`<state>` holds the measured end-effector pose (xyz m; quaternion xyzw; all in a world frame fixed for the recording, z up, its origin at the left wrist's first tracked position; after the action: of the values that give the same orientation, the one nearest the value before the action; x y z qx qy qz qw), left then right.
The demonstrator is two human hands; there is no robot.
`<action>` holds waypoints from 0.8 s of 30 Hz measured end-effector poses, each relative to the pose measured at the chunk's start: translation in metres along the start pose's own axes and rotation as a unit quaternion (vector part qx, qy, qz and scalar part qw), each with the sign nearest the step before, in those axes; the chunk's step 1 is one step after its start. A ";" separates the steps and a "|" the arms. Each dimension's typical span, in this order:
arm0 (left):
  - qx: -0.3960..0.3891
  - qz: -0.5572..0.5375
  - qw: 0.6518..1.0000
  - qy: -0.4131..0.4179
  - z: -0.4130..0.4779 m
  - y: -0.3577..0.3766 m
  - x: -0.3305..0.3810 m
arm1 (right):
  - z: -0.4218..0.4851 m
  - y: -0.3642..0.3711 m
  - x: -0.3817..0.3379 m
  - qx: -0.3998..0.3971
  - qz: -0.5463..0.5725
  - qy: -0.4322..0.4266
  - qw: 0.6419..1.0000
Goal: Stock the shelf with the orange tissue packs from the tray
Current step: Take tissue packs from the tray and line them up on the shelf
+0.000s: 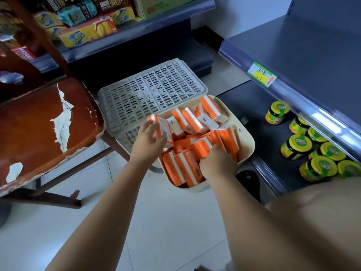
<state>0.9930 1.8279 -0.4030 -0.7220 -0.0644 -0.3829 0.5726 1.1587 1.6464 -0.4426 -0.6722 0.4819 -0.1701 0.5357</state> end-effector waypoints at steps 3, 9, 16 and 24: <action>0.076 -0.087 0.989 -0.087 0.006 0.000 -0.001 | 0.003 -0.004 0.003 0.001 0.012 0.002 1.000; 0.103 -0.206 0.952 -0.201 0.001 -0.002 0.000 | 0.008 -0.032 0.020 0.043 0.287 0.061 0.955; 0.117 -0.229 0.966 0.019 -0.024 -0.031 0.090 | 0.005 -0.094 0.030 0.031 0.607 0.106 0.787; 0.082 -0.483 0.870 0.059 -0.051 -0.034 0.187 | -0.038 -0.173 0.068 0.075 0.696 0.053 0.712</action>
<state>1.0813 1.7300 -0.2563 -0.5274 -0.4022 -0.6468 0.3765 1.2431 1.5626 -0.2953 -0.0943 0.8267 0.1799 0.5246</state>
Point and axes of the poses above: each hand's wrist, its own z-axis towards the middle knuckle, its own y-axis out of the palm, x = y × z, the point moved 8 cm from there along z, towards the middle knuckle, and after that the axes turned 5 degrees about -z, right-handed, at the moved point
